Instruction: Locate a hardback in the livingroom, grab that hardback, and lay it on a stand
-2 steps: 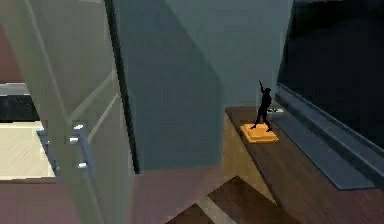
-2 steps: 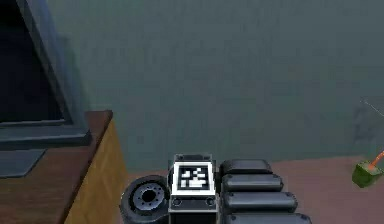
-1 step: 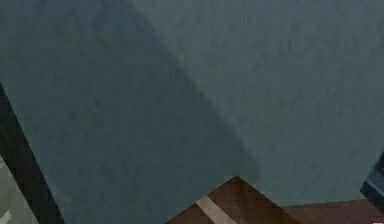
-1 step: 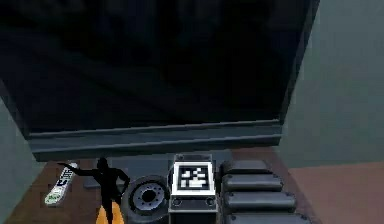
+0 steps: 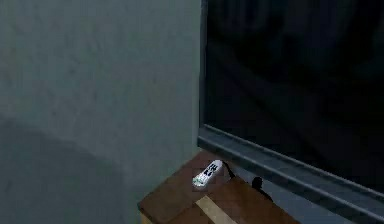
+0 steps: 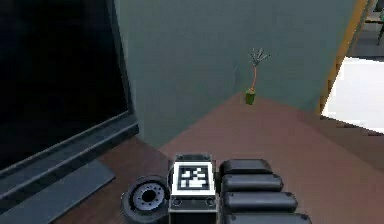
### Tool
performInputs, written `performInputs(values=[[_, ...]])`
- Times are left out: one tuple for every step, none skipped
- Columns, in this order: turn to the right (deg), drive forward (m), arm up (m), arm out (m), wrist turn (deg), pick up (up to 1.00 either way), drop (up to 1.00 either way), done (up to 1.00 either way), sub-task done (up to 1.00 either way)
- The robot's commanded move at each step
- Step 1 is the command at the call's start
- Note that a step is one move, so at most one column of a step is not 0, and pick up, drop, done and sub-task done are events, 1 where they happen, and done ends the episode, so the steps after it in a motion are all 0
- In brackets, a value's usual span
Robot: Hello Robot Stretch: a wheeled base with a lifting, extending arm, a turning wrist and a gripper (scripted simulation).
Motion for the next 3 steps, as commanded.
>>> performInputs(values=[[36.0,0.0,0.0,0.0,0.0,0.0,0.0,0.0,0.0],[-45.0,0.0,0.0,0.0,0.0,0.0,0.0,0.0,0.0],[-27.0,0.0,0.0,0.0,0.0,0.0,0.0,0.0,0.0]])
